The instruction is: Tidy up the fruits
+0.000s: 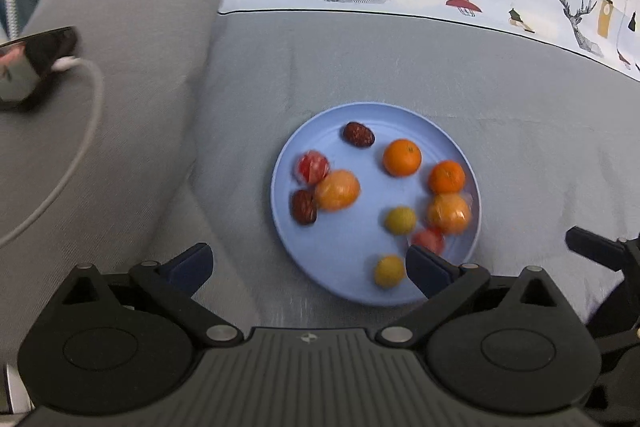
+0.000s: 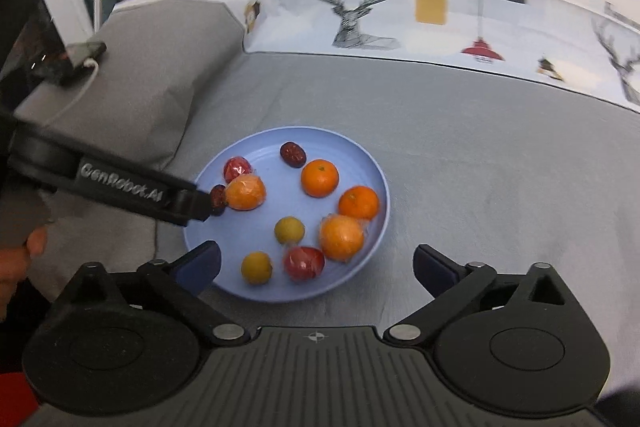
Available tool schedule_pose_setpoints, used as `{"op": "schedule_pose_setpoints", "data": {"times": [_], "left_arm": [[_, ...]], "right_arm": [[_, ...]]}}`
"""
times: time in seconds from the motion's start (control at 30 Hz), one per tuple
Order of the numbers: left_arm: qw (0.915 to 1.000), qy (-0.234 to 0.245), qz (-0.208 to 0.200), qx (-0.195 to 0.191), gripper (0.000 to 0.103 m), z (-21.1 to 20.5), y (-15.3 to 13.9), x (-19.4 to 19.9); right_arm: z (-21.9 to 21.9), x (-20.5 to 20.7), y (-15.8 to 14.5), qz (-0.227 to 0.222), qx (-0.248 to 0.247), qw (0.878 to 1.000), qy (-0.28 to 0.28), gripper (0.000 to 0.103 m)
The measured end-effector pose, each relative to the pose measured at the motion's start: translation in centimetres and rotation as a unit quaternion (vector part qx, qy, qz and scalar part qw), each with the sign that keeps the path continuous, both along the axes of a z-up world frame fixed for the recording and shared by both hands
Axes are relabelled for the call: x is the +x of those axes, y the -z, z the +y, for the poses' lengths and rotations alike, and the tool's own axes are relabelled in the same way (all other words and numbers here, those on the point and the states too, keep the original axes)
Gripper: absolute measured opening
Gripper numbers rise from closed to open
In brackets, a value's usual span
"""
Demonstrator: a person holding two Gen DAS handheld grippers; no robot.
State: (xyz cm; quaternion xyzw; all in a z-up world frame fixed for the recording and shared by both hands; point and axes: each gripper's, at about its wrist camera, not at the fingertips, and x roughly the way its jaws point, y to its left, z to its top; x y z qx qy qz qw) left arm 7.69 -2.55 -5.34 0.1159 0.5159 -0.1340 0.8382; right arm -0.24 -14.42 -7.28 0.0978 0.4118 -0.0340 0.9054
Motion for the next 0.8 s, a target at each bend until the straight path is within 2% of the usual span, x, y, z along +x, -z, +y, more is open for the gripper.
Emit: {"op": "schedule_pose_setpoints", "data": {"times": [0.13,0.3,0.8], "left_arm": [[0.9998,-0.007,-0.018,0.003,0.103,1.2,-1.2,-2.5],[0.9992,-0.013,-0.038,-0.001,0.103,2.2,-2.5,-4.9],[0.9979,-0.013,-0.064,-0.005,0.103,2.6,-3.8,-8.1]], "right_arm": [[1.0,-2.5,-1.4,-0.027,-0.007,0.999,0.020,0.102],[2.3,-4.4,-2.3,-0.045,-0.014,0.999,0.011,0.102],[3.6,-7.3,-4.1,-0.076,-0.039,0.996,0.014,0.102]]}}
